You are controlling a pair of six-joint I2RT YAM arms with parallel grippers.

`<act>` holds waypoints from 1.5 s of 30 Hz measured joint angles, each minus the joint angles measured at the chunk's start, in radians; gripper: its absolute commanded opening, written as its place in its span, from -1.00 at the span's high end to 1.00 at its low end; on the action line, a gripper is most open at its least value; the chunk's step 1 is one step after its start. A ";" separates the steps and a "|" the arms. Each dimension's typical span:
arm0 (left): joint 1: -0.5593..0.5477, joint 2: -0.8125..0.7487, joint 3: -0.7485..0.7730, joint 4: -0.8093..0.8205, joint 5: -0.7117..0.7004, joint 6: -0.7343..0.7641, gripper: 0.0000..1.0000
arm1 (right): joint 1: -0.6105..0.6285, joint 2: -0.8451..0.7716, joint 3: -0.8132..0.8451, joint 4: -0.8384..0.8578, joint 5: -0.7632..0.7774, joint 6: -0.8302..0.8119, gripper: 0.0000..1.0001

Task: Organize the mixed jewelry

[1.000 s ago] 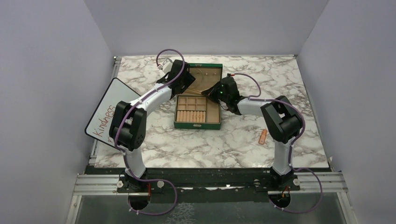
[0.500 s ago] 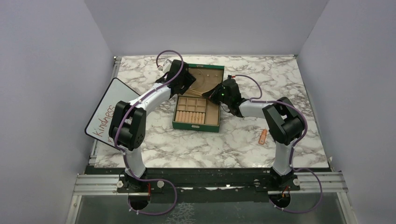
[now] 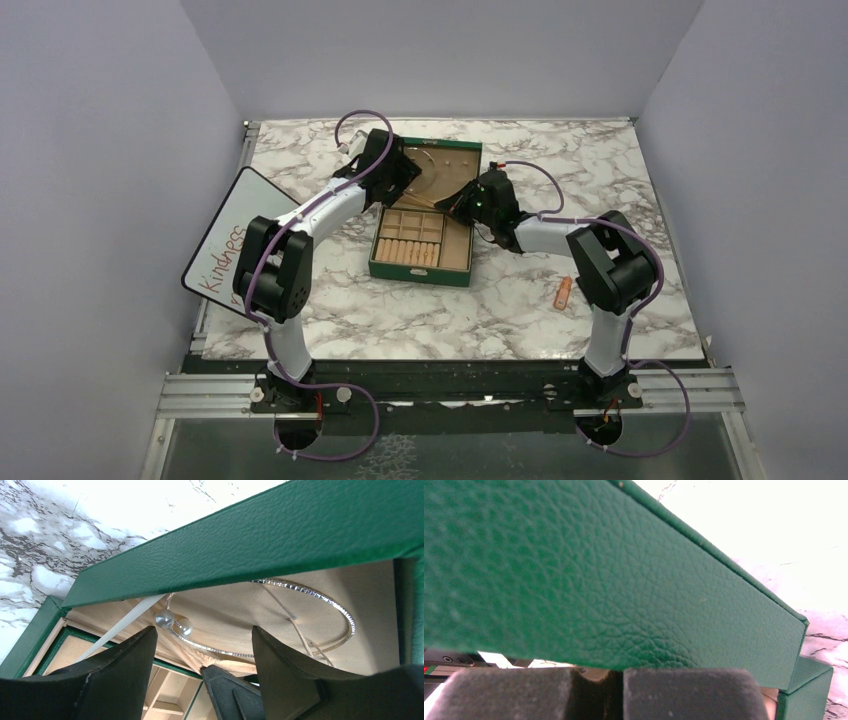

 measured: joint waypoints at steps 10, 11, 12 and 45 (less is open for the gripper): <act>0.000 -0.006 0.000 0.004 0.004 0.013 -0.22 | 0.000 -0.002 0.000 -0.008 0.000 0.003 0.99; 0.000 -0.007 0.000 0.004 0.004 0.016 -0.22 | 0.000 -0.003 0.000 -0.008 0.000 0.003 0.99; 0.000 -0.007 0.000 0.004 0.004 0.020 -0.22 | 0.000 -0.004 0.000 -0.008 -0.001 0.003 0.99; 0.005 -0.026 -0.058 0.018 0.002 0.101 -0.04 | -0.015 -0.100 -0.058 0.032 -0.071 -0.004 0.43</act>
